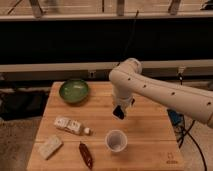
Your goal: Place the eraser in the ceramic cup
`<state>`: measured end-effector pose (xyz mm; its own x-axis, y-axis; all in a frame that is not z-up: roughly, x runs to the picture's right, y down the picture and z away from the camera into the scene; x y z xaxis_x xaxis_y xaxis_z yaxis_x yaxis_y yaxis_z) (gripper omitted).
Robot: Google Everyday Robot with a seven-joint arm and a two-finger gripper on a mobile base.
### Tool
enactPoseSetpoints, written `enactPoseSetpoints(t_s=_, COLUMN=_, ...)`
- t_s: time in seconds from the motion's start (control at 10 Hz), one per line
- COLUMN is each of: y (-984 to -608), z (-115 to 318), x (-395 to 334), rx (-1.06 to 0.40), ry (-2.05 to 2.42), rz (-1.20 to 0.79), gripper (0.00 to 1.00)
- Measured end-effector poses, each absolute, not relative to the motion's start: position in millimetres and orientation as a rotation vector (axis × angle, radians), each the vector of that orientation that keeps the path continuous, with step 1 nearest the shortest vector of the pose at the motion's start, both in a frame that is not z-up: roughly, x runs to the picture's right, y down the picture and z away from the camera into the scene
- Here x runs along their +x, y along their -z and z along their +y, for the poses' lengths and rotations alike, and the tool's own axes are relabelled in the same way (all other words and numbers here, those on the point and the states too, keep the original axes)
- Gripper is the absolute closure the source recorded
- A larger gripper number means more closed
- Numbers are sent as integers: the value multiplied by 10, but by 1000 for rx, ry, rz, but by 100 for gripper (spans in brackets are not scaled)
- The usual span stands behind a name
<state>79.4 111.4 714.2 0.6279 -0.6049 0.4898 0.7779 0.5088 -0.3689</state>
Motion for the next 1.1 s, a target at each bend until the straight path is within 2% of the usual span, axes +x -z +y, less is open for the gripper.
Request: enactPoseSetpoints(t_s=1.1, y=-6695, z=1562, x=800, rx=-595, ry=921, rz=-355, gripper=100)
